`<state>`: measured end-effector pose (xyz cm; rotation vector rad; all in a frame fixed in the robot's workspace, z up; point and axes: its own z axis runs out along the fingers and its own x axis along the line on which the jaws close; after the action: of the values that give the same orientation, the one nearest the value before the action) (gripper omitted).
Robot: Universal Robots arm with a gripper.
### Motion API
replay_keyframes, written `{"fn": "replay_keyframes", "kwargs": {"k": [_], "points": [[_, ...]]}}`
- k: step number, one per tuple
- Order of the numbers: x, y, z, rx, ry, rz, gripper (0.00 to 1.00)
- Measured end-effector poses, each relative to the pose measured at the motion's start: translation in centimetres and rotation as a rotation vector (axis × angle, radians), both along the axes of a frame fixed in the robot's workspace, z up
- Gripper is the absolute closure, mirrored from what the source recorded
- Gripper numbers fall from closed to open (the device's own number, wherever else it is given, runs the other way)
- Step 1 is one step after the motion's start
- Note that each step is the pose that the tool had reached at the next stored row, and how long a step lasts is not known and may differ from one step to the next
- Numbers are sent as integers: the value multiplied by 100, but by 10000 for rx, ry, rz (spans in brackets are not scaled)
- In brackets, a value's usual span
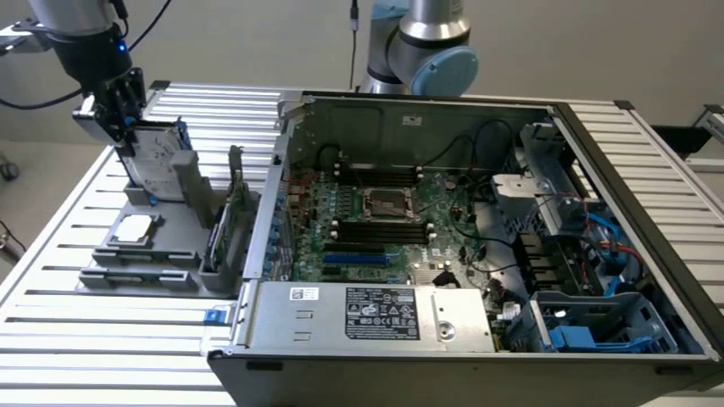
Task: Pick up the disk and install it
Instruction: 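Pick up the disk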
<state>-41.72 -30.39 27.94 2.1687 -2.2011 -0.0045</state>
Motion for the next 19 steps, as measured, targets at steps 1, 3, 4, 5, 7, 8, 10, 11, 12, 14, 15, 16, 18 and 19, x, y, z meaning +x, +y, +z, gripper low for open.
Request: {"fn": "replay_keyframes", "kwargs": {"k": [1,3,4,5,7,8,10,11,12,14,15,16,18,19], "points": [[0,0,-3,-4,-2,0,52],[0,1,-7,-17,-2,0,52],[0,1,-10,-27,-2,-1,52],[-1,1,-12,-40,-1,-1,52],[-1,1,-17,-62,0,0,52],[-1,1,-18,-70,0,0,52],[-1,1,-20,-80,1,0,55],[-1,1,-21,-82,1,0,55],[-1,1,-22,-83,-1,-1,61],[-1,1,-22,-86,0,0,61],[-1,1,-22,-87,0,0,61],[-1,1,-22,-87,0,0,61],[-1,1,-23,-87,-1,0,61],[-1,1,-23,-87,-2,0,61]]}}
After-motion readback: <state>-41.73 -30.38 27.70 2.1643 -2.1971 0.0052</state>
